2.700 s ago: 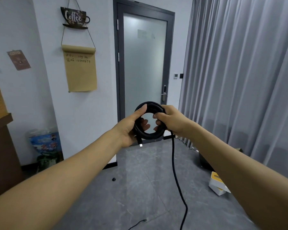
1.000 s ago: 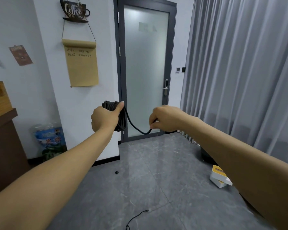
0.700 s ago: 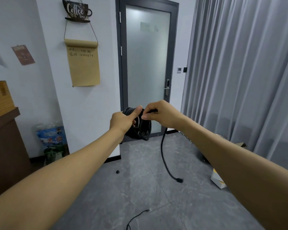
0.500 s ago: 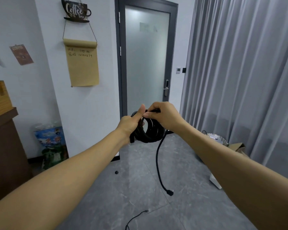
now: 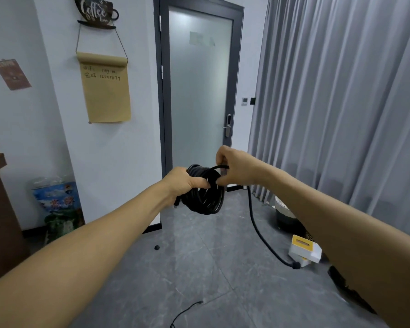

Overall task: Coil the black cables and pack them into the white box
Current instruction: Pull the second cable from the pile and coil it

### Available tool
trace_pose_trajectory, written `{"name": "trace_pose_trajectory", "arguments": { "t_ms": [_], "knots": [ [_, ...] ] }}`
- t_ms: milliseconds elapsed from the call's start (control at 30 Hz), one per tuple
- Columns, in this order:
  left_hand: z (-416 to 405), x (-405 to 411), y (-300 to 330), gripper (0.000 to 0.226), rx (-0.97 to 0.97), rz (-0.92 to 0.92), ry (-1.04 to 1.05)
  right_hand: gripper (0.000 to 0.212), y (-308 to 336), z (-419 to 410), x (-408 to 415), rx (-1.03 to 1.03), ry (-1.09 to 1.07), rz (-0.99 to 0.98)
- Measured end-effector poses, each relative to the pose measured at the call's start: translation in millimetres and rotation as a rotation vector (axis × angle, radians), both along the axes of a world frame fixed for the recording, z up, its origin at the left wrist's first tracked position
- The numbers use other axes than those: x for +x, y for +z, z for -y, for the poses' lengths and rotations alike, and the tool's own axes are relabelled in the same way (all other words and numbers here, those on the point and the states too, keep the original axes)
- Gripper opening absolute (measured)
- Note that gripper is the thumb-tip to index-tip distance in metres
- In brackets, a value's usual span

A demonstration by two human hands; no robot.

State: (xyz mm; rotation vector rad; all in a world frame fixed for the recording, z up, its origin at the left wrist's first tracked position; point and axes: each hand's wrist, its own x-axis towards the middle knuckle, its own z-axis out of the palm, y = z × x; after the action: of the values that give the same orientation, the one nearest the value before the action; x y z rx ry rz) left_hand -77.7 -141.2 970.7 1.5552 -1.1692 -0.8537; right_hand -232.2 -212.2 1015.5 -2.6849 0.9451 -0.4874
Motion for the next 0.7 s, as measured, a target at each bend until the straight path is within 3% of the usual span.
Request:
{"name": "trace_pose_trajectory", "arguments": {
  "t_ms": [100, 133, 233, 367, 533, 633, 700],
  "knots": [
    [0, -2, 8, 0.015, 0.065, 0.084, -0.093, 0.065, -12, 0, 5, -0.158, 0.046, -0.139],
    [-1, -3, 12, 0.025, 0.094, 0.104, -0.136, 0.070, -15, 1, 6, -0.181, 0.052, -0.157],
    [-6, -8, 24, 0.033, 0.204, 0.202, -0.262, 0.045, -20, 1, 4, -0.199, 0.078, -0.158],
    [-11, -9, 32, 0.031, 0.275, 0.227, -0.328, 0.009, -28, -3, 5, -0.068, 0.127, -0.076],
    [-11, -14, 27, 0.024, 0.184, 0.296, -0.260, 0.030, -34, 0, 9, -0.009, 0.051, -0.003],
    [-10, -15, 22, 0.018, 0.103, 0.366, -0.187, 0.022, -39, 5, 10, -0.013, 0.003, 0.007],
    [-11, -12, 16, 0.034, 0.108, 0.403, -0.168, 0.012, -40, 9, 8, 0.007, -0.049, 0.037]
  ]
}}
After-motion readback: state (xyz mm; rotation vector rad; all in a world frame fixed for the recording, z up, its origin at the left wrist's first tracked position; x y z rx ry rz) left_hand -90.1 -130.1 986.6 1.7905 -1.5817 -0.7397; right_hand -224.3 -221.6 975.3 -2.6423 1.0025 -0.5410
